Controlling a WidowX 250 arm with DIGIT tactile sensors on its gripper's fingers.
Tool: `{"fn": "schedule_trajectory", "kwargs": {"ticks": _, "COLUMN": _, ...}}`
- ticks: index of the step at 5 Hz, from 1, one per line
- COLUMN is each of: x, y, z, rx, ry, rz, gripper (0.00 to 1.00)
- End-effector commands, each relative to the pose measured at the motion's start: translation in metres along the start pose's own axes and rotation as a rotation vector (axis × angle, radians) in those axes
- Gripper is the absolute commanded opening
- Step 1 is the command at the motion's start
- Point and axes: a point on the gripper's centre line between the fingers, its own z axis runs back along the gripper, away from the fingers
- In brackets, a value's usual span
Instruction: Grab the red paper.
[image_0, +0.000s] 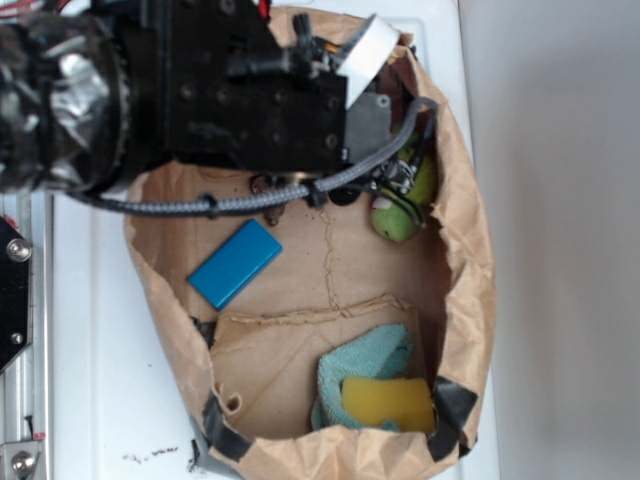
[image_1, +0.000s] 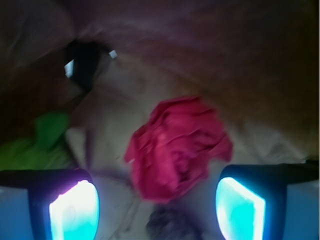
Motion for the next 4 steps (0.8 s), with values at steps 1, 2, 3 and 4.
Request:
{"fn": "schedule_trajectory", "kwargs": {"ticks": 1, "x": 0.0114, "y": 0.0045, "z": 0.0189, "rx": 0.034, "ry": -0.037, "rz": 0.023, "gripper": 1.00}}
{"fn": "schedule_trajectory", "kwargs": {"ticks": 2, "x": 0.0102, "y": 0.0028, "z": 0.0161, "rx": 0.029, "ry": -0.014, "rz": 0.044, "gripper": 1.00}}
{"fn": "schedule_trajectory", "kwargs": {"ticks": 3, "x": 0.0081, "y": 0.0037, "z": 0.0172, "rx": 0.032, "ry": 0.004, "rz": 0.043, "gripper": 1.00}}
{"fn": "schedule_trajectory", "kwargs": {"ticks": 4, "x": 0.0081, "y": 0.0043, "z": 0.0170, "rx": 0.025, "ry": 0.005, "rz": 0.050, "gripper": 1.00}}
